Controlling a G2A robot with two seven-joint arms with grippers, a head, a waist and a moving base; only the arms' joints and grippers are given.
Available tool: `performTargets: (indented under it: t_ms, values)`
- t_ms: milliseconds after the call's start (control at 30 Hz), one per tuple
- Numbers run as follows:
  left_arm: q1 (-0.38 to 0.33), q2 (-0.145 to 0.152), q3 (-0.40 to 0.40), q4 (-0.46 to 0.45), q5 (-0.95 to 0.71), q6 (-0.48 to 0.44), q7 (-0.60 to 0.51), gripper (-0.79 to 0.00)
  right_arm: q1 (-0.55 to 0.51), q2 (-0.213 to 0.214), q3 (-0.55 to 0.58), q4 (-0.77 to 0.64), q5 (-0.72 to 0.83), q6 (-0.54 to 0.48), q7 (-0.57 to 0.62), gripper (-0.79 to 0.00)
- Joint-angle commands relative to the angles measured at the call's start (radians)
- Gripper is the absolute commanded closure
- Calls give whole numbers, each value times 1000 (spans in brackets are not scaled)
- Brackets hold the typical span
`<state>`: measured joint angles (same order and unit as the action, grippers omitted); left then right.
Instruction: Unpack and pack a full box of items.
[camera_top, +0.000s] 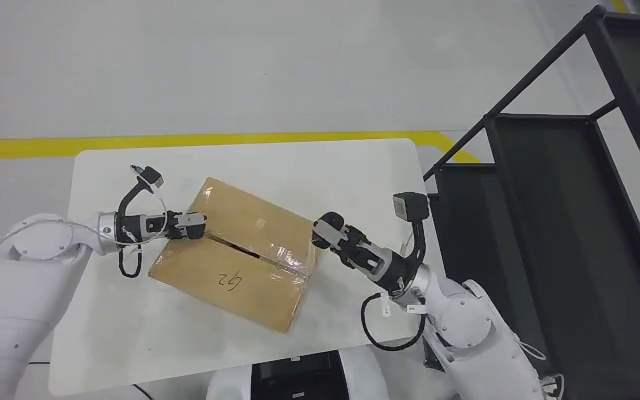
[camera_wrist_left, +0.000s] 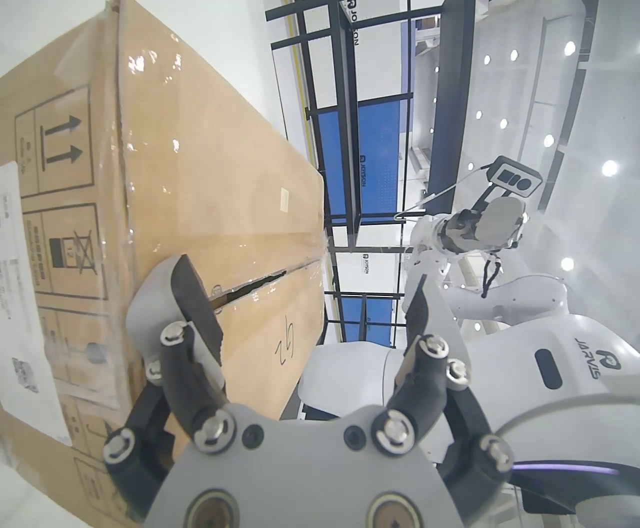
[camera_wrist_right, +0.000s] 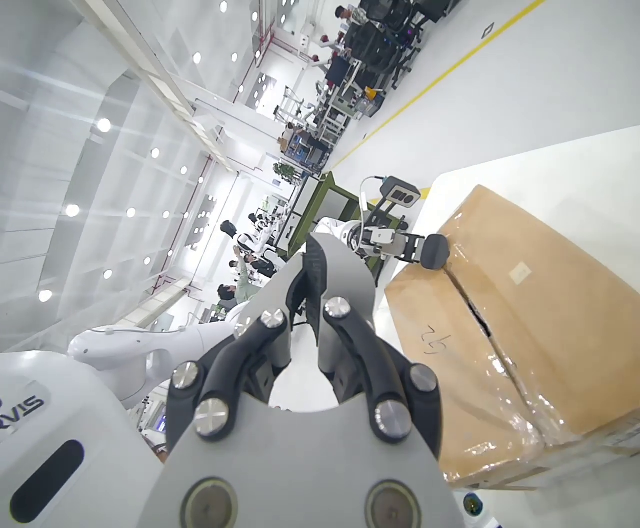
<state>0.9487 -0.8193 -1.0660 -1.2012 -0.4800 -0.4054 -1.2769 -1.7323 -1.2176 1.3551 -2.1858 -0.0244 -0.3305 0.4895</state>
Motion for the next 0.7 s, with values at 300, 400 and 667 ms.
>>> performTargets:
  t_ms: [300, 400, 667]
  values:
    - [1, -10, 8, 35, 9, -4, -4, -785, -83, 11, 103, -18, 42, -64, -39, 0]
    - [1, -11, 5, 36, 14, -2, -3, -785, -109, 14, 142, 1, 40, -56, -62, 0]
    - [5, -13, -1, 31, 32, 5, 1, -785, -201, 19, 220, -7, 78, -95, -89, 0]
